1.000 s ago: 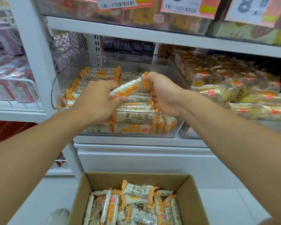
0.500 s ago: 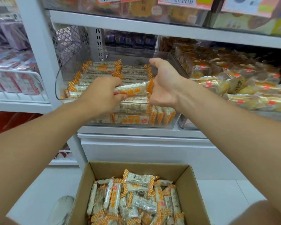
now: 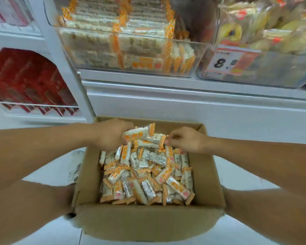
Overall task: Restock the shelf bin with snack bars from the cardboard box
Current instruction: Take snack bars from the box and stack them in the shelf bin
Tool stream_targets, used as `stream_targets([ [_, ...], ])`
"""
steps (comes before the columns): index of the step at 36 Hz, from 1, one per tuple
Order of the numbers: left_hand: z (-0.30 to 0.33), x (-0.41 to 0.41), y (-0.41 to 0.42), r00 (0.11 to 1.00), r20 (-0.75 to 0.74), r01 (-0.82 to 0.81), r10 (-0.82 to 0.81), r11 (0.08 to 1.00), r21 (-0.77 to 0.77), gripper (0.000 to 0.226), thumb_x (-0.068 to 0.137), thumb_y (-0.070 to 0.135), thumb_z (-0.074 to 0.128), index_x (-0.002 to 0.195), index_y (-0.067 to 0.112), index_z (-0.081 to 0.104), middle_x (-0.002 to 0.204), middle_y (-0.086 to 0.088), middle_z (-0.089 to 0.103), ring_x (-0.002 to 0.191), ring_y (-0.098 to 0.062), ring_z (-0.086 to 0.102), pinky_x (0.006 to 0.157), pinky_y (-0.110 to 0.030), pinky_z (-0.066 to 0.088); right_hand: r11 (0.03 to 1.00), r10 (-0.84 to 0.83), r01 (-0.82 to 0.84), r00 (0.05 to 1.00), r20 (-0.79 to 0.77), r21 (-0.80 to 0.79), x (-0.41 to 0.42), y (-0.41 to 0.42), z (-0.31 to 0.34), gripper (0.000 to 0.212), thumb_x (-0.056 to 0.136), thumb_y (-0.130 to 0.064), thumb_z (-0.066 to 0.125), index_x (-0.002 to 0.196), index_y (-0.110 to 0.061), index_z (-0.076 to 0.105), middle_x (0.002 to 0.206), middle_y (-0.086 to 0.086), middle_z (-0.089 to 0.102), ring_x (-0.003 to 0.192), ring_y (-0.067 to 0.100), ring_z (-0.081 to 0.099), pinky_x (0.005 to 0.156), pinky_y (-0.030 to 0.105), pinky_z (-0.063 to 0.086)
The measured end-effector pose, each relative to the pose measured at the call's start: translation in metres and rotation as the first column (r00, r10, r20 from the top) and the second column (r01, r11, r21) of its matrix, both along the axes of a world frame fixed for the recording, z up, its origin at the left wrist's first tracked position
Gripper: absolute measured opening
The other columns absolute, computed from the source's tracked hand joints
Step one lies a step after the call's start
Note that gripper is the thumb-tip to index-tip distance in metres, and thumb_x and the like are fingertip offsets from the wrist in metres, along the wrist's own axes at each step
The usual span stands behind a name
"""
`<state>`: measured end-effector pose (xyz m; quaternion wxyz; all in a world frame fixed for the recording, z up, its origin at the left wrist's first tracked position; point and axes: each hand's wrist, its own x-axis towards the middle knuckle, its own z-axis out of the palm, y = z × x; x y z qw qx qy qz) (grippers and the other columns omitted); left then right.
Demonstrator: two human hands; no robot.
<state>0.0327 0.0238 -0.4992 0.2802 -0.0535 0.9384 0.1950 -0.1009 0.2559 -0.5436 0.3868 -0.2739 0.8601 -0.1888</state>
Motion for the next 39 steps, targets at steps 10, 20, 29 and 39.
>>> stream_targets([
  [10, -0.031, 0.021, -0.022, 0.824, 0.208, -0.556, 0.527, 0.824, 0.111, 0.028, 0.105, 0.019, 0.044, 0.122, 0.003, 0.057, 0.079, -0.008, 0.059, 0.077, -0.027, 0.060, 0.051, -0.026, 0.047, 0.928, 0.332, -0.193, 0.818, -0.469, 0.320, 0.045, -0.067, -0.123, 0.146, 0.057, -0.054, 0.092, 0.158, -0.013, -0.005, 0.155, 0.015, 0.017, 0.149, 0.034, 0.015, 0.120, 0.054, 0.023],
  [20, -0.014, 0.015, -0.027, 0.748, 0.324, -0.655, 0.579, 0.722, 0.223, 0.013, 0.107, 0.018, 0.041, 0.104, 0.020, 0.054, 0.078, -0.005, 0.063, 0.063, -0.021, 0.061, 0.060, -0.030, 0.045, 0.921, 0.384, -0.312, 0.830, -0.404, 0.235, 0.015, -0.067, -0.106, 0.067, 0.087, -0.036, 0.075, 0.145, -0.016, 0.046, 0.143, 0.009, 0.048, 0.117, 0.031, 0.058, 0.095, 0.040, 0.052],
  [29, 0.002, 0.017, -0.012, 0.764, 0.334, -0.644, 0.552, 0.691, 0.329, 0.035, 0.102, -0.003, 0.047, 0.133, 0.011, 0.047, 0.110, -0.010, 0.068, 0.097, -0.023, 0.072, 0.100, -0.043, 0.050, 0.946, 0.305, -0.214, 0.841, -0.447, 0.243, 0.040, -0.067, -0.128, 0.055, 0.084, -0.038, 0.074, 0.128, -0.014, 0.052, 0.132, 0.009, 0.039, 0.125, 0.030, 0.044, 0.099, 0.043, 0.049],
  [39, 0.036, 0.001, 0.012, 0.565, 0.376, -0.794, 0.735, 0.359, 0.490, 0.016, 0.106, 0.021, 0.044, 0.118, 0.010, 0.048, 0.084, -0.010, 0.048, 0.057, -0.021, 0.054, 0.056, -0.035, 0.051, 0.960, -0.181, 0.263, 0.851, 0.493, -0.100, 0.016, -0.047, 0.038, 0.042, 0.070, -0.040, 0.071, 0.102, -0.013, 0.070, 0.108, 0.007, 0.070, 0.091, 0.016, 0.068, 0.076, 0.035, 0.057],
])
